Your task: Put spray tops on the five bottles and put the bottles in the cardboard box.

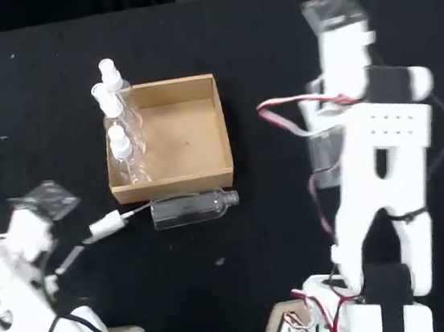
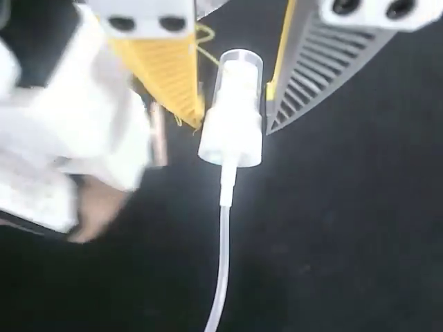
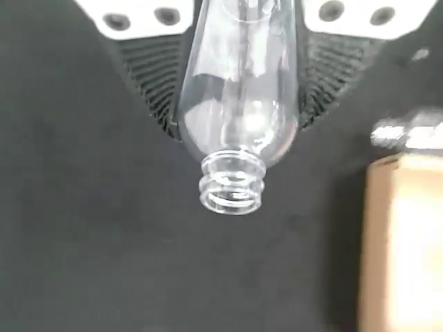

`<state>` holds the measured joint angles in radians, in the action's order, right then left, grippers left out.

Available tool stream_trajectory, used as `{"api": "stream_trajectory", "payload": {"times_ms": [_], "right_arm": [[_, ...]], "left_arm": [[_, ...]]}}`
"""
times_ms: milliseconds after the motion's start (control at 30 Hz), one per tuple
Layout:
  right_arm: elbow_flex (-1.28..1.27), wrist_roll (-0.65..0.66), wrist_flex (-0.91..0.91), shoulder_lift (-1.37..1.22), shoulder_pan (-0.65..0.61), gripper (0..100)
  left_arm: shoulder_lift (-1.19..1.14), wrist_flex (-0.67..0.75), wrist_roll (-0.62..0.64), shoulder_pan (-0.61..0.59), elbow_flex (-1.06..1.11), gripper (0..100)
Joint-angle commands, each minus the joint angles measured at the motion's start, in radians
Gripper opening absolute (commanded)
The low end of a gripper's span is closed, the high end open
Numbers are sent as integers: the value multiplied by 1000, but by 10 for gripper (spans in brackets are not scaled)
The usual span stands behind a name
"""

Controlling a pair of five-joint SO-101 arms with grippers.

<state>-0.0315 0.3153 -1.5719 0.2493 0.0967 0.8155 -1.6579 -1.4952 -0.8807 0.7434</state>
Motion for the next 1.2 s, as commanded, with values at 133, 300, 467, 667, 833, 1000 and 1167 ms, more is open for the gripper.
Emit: {"api": "stream_trajectory", "payload": {"times_ms": [133, 300, 467, 667, 833, 1000, 1167], "right_arm": [[-225, -6, 183, 148, -130, 11], [-384, 0, 285, 217, -135, 11], [-516, -8, 411, 219, -140, 11], [-627, -57, 505, 219, -186, 11], [-725, -100, 611, 219, -215, 11], [-816, -100, 703, 219, -210, 11], [-845, -100, 736, 219, -210, 11]], "left_arm": [[-91, 342, -69, -133, 79, 29], [-213, 471, -83, -170, 77, 29], [-330, 562, -132, -171, 77, 32], [-377, 684, -137, -171, 77, 100], [-376, 753, -132, -173, 77, 285], [-336, 767, -87, -177, 45, 258], [-226, 600, 207, -171, 8, 242]]}}
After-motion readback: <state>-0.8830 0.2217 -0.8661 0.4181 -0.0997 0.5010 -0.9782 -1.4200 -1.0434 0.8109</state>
